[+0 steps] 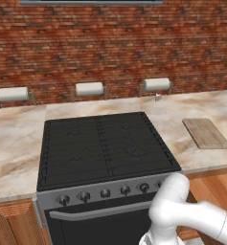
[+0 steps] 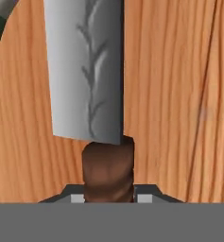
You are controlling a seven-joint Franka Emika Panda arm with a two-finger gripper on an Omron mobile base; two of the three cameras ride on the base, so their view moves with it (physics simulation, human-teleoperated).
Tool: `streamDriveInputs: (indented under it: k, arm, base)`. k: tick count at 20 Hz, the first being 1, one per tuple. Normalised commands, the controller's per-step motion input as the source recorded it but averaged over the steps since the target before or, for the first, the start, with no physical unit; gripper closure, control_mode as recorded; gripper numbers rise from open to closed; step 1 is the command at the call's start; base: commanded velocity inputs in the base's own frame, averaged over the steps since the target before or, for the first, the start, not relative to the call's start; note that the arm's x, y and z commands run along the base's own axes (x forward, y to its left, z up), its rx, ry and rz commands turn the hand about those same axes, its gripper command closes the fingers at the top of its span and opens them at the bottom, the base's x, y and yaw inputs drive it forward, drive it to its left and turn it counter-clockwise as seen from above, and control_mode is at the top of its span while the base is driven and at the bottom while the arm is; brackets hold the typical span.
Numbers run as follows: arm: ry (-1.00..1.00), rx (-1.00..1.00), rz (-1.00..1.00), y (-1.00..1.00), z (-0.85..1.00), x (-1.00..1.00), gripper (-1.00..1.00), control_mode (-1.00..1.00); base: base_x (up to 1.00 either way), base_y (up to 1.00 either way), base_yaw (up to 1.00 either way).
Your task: Open the drawer on the right and place the cutting tools on the cutting board.
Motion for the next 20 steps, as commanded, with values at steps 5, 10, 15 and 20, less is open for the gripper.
streamDriveInputs:
  k: [5, 10, 15, 20]
  arm:
    - [-0.07, 0.00, 0.00, 0.48, 1.00, -0.18, 1.00, -1.00]
    - [0.00, -0.03, 0.00, 0.77, 1.00, -0.02, 1.00, -1.00]
    - [0.00, -0.07, 0.00, 1.00, 1.00, 0.00, 1.00, -1.00]
    - [0.00, -0.08, -0.03, 0.99, 1.00, 0.00, 1.00, -1.00]
  base:
    - [0.00, 0.00, 0.00]
    - [0.00, 0.00, 0.00]
    - [0.00, 0.00, 0.00]
    - [0.00, 0.00, 0.00]
